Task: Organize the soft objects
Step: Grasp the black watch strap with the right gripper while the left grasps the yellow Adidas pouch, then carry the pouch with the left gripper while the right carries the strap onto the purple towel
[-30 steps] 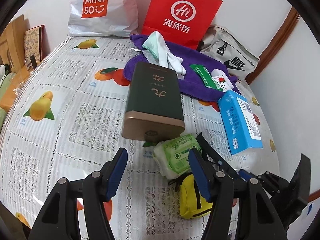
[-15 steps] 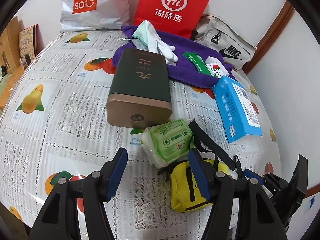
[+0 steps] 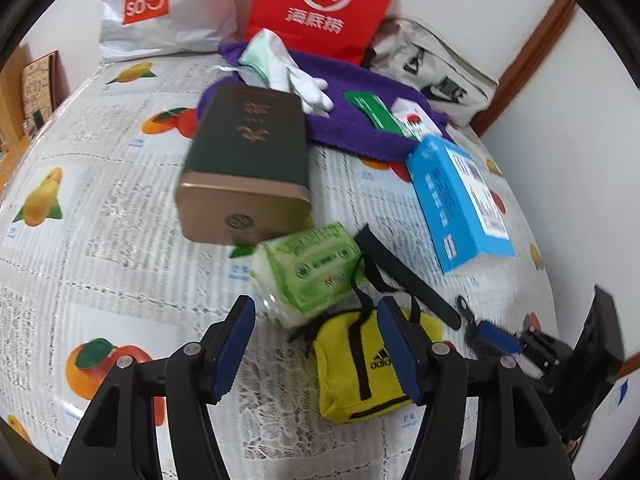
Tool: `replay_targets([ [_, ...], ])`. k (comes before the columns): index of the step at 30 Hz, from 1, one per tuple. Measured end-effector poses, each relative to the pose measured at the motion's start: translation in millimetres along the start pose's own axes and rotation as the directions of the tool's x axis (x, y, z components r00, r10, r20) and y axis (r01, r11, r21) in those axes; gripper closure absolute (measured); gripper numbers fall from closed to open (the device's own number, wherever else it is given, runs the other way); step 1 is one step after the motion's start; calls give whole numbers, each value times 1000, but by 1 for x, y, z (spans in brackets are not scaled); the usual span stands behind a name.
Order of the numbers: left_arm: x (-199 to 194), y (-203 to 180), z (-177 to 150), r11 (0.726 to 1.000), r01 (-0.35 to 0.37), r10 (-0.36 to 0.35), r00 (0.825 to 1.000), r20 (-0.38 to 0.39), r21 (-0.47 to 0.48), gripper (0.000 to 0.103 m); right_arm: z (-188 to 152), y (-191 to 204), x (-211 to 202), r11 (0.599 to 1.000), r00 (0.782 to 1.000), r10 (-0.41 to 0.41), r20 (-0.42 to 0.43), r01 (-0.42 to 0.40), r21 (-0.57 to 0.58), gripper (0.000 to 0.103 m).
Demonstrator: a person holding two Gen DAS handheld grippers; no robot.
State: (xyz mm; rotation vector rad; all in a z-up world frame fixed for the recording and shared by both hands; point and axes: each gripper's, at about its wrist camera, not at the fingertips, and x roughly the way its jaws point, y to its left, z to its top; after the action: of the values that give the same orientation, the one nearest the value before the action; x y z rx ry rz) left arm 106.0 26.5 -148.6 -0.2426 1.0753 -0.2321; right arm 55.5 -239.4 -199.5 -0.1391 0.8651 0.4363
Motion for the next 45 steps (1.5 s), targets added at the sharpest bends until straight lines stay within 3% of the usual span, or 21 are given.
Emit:
replay_targets([
  [4, 12, -3, -6, 1000, -22, 22, 999, -45, 4, 42, 2, -9, -10, 999, 999, -16, 29, 14, 45, 82],
  [8, 23, -1, -22, 1000, 0, -1, 995, -99, -13, 42, 3, -16, -15, 997, 998, -48, 39, 45, 61, 82],
  [12, 25, -11, -29, 999, -27, 29, 997, -68, 31, 44, 4, -21, -10, 994, 996, -83, 20, 81, 74, 82],
  [13, 26, -12, -30, 999, -24, 26, 998, -60, 34, 55, 3, -22, -7, 993, 996, -89, 12, 88, 79, 82],
  [15, 27, -14, -31, 998, -43, 44, 998, -41, 39, 62, 2, -23, -3, 992, 996, -88, 2, 88, 89, 82],
  [16, 27, -15, -31, 998, -32, 34, 999, -39, 50, 78, 2, -23, -3, 992, 996, -89, 2, 88, 92, 82],
  [17, 29, -16, -32, 999, -1, 4, 999, -52, 51, 81, 2, -23, -4, 991, 996, -92, 7, 91, 97, 82],
  [28, -5, -12, -31, 998, 64, -64, 998, 18, 24, 88, 12, -15, -25, 991, 994, -99, 42, 95, 94, 82],
  [45, -55, -10, 3, 997, 78, -79, 989, 129, 13, 90, 48, -9, -62, 994, 990, -74, 124, 63, 86, 82],
])
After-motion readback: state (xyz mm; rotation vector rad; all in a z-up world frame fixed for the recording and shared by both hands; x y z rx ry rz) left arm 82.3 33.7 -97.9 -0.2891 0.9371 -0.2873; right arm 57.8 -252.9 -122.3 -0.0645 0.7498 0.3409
